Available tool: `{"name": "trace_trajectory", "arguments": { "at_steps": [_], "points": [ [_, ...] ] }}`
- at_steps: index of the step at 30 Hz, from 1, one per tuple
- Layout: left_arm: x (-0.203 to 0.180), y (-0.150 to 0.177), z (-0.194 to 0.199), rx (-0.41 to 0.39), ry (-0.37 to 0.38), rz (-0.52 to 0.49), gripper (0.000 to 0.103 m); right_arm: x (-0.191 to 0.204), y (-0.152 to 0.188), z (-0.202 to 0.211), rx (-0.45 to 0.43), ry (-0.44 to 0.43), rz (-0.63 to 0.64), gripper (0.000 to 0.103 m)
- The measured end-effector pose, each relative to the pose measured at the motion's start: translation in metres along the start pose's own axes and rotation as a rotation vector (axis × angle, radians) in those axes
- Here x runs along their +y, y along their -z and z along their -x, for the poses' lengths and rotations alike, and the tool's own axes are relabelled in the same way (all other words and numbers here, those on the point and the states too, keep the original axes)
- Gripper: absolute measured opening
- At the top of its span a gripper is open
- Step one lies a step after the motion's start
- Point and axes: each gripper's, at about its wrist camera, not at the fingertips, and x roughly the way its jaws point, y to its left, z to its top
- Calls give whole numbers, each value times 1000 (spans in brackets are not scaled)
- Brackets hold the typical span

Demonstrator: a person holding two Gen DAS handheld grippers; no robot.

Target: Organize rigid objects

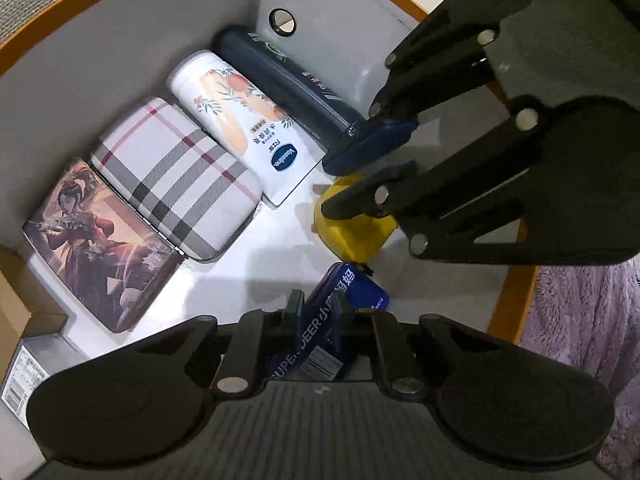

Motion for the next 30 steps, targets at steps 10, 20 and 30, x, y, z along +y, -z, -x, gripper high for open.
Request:
{"name": "trace_trajectory", "arguments": {
  "at_steps": [10,20,30],
  "points": [
    [3,4,4,-11,0,14,16,8,-5,-23,42,15,32,20],
    [-1,4,6,-21,-2,16,16,11,4,-36,108,-14,85,20],
    [-11,10,28,-93,-44,37,16,16,12,-11,28,14,37,21]
  ]
}}
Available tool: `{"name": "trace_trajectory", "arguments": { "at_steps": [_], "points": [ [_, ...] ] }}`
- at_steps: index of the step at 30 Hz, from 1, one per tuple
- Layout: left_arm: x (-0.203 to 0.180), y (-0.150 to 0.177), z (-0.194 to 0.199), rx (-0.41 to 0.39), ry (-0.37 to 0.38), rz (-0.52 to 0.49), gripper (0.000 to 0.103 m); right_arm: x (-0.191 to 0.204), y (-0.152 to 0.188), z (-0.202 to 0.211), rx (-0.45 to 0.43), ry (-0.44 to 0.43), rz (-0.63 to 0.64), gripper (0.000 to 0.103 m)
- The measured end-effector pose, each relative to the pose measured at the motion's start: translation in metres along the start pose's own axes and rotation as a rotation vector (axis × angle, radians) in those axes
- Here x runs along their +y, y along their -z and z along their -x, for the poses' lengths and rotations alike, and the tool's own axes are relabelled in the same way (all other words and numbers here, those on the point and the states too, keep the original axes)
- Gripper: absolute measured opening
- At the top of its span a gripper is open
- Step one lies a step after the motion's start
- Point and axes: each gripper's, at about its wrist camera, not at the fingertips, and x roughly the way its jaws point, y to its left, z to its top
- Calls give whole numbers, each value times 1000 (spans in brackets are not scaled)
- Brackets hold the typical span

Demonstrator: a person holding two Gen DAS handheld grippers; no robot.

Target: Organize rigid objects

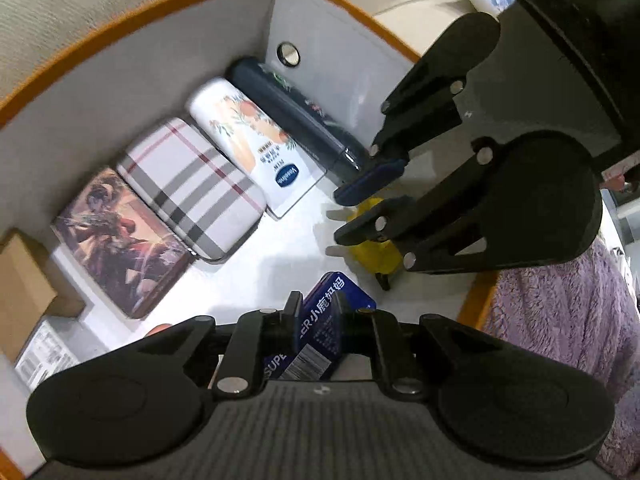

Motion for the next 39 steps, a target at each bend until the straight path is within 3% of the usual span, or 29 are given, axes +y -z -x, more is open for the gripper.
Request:
{"name": "trace_trajectory", "arguments": {
  "at_steps": [5,7,15,21,23,25,31,39],
  "points": [
    [-12,10,35,-102,-53,28,19,14,11,32,-78,33,-17,22],
    [-20,16,53,-159,-78,41,22,21,13,52,-131,39,-32,35],
    [-54,41,124,-354,-214,177,36,48,29,117,-274,72,-124,48],
    [-89,72,169,-582,-428,276,64,77,56,166,-465,136,-212,55],
    [-101,85,178,-664,-489,311,88,88,66,175,-535,147,-238,61],
    [-112,95,183,-721,-548,357,91,99,77,181,-605,159,-259,67],
    [-146,114,173,-780,-727,437,93,136,111,178,-743,247,-325,86],
    [-173,148,155,-777,-735,512,94,167,155,166,-843,287,-413,90]
  ]
}}
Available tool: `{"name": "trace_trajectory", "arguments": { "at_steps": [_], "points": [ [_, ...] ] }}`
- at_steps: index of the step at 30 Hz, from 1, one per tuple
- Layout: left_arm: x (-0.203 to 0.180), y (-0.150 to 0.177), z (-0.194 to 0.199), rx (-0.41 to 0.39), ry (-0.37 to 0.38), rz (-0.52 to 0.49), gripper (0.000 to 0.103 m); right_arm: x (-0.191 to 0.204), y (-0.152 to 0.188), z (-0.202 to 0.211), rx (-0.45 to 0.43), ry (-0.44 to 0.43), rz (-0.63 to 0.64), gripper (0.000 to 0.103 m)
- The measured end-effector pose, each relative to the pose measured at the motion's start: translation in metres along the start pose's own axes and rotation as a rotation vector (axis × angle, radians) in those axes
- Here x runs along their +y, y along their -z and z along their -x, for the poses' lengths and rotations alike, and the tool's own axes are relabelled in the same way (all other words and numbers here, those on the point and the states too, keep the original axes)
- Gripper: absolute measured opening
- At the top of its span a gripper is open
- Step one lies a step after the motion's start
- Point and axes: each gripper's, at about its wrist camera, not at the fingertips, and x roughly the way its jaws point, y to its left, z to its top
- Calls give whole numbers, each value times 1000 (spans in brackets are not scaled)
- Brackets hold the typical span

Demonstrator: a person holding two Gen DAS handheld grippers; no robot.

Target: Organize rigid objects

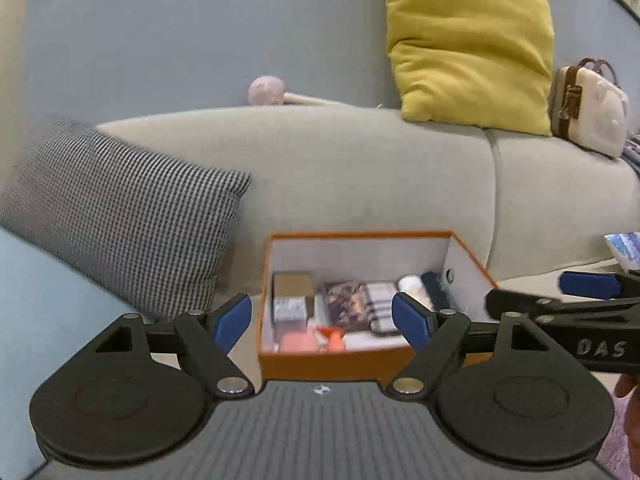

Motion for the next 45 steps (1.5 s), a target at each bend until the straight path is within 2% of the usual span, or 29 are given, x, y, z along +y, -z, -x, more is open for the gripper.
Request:
{"name": "trace_trajectory", "arguments": {
  "at_steps": [3,7,16,45],
  "points": [
    [2,13,7,14,-25,14,94,0,14,8,-6,15,-14,91],
    [-3,24,9,66,-9,22,94,2,28,14,14,10,-27,91],
    [-6,34,16,75,-11,5,93,0,45,24,14,25,-57,96],
    [-2,36,12,87,-13,5,93,5,48,20,25,25,-34,96]
  ]
}}
